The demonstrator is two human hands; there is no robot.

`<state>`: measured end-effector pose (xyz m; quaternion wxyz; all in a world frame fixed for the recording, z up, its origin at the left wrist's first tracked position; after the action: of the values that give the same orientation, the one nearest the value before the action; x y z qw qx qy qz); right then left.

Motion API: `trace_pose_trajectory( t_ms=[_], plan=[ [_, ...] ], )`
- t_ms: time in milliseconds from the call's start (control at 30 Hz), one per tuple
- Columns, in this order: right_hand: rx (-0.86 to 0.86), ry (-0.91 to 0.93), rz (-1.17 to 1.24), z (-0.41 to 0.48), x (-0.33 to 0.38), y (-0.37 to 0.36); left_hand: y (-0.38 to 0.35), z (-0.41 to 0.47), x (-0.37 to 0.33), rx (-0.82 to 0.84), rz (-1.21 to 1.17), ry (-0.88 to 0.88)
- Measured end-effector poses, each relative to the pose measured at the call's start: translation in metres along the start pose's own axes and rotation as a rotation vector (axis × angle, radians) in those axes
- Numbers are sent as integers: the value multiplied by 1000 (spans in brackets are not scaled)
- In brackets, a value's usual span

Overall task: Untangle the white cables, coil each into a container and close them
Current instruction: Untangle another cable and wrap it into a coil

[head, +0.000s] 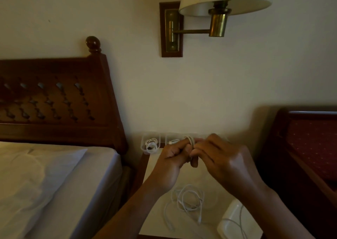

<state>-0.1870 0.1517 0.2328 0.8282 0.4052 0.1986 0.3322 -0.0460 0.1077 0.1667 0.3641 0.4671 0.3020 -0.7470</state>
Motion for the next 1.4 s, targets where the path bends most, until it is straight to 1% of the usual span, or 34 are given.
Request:
trace_pose_trajectory(
  t_ms=[67, 100, 200, 333, 467, 533, 600, 667, 700, 767, 833, 900, 967, 1100, 1167, 1233, 1300, 1400],
  plan=[
    [21, 85, -34, 3, -5, 1, 0, -2, 3, 30, -32, 9],
    [8, 101, -14, 5, -8, 1, 0, -3, 4, 39, -62, 9],
    [-72, 75, 108, 11, -21, -4, -4, -2, 0, 96, -165, 0],
    [-116, -43, 466, 13, -41, -22, -14, -5, -4, 121, -309, 25],
    [-198, -133, 677, 4, -43, -34, -21, -7, -7, 116, -294, 72],
    [-219, -238, 793, -3, -42, -44, -24, -7, -13, 123, -314, 47],
    [-205, -339, 904, -9, -37, -57, -26, -5, -20, 141, -353, -10],
    [-159, -358, 973, -12, -26, -67, -28, -1, -30, 173, -414, -92],
    [-127, -351, 918, -13, -21, -70, -27, 2, -36, 182, -448, -133],
    [-4, -367, 784, -15, -15, -77, -23, 8, -46, 168, -454, -187],
    [148, -324, 692, -11, -5, -80, -16, 15, -54, 134, -339, -202],
    [209, -262, 521, -6, 3, -71, -9, 20, -57, 100, -147, -182],
    [208, -230, 375, -2, 7, -57, -1, 24, -55, 64, 88, -139],
    [198, -152, 217, 7, 11, -27, 12, 25, -49, 65, 574, -38],
    [182, -137, 172, 12, 5, -17, 15, 24, -45, 98, 734, 4],
    [177, -120, 69, 18, -3, -10, 16, 21, -42, 132, 759, 44],
    [162, -69, -17, 22, -9, -9, 15, 19, -40, 143, 702, 83],
    [48, 24, -26, 25, -17, -3, 19, 18, -37, 158, 610, 146]
  ],
)
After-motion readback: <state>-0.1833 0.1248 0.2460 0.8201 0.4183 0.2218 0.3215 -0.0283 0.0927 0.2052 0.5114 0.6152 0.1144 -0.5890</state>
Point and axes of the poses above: each hand's wrist, its own z-axis towards the middle knuckle, its own y-axis out of the back of the hand, x = y × z, the point moved 5 cm from there along z, towards the middle knuckle, and after that the axes turned 13 degrees about x, right-handed, at the moved point
